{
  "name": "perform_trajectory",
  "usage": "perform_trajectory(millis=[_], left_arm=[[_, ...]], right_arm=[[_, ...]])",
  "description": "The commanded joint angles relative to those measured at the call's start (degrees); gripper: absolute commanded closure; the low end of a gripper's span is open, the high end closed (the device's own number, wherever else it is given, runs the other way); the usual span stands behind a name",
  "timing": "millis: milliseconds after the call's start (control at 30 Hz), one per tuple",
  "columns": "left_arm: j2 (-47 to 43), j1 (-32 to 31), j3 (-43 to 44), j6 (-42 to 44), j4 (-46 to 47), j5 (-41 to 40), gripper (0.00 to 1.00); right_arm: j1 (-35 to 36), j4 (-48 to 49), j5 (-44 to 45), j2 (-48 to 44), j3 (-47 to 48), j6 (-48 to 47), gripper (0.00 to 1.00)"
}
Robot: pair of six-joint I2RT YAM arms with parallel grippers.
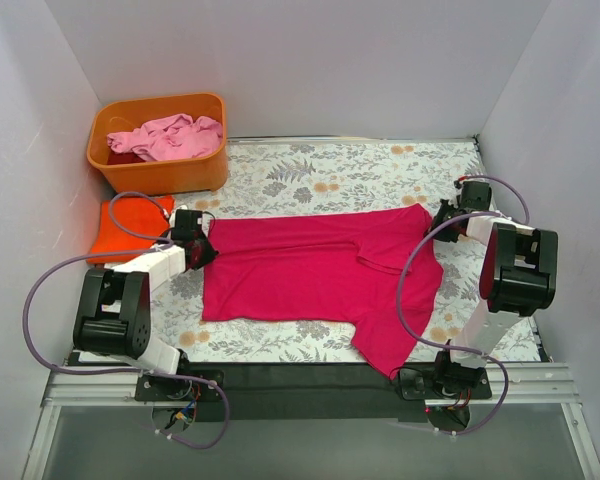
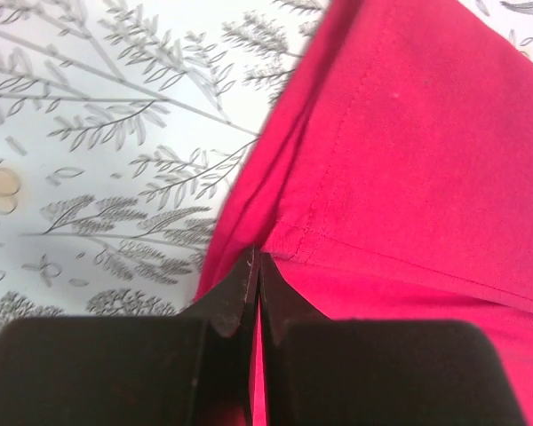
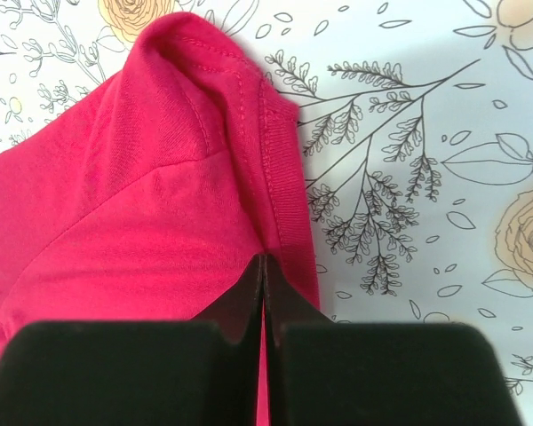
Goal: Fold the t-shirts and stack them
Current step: Fold the tshirt
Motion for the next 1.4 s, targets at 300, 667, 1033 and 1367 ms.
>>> perform_trajectory(millis=[300, 667, 1033, 1367], left_arm=[[-4.0, 1.1, 3.4, 0.8, -2.0, 0.6, 0.54], [1.5, 0.7, 15.8, 2.0, -0.2, 5.6, 0.46], [14.3, 0.0, 20.0, 1.3, 3.6, 7.2, 0.57], [18.5, 0.0, 18.2, -0.4, 4.3, 3.7, 0.63]], right_arm=[[-0.5, 1.5, -3.8, -4.1, 2.4, -2.2, 0.66], [1.4, 2.5, -6.7, 0.5, 11.1, -2.3, 0.65], [2.2, 2.9, -6.0, 8.5, 16.3, -2.8, 0.65], [1.0, 2.8, -1.9, 9.5, 16.0, -3.7, 0.91]])
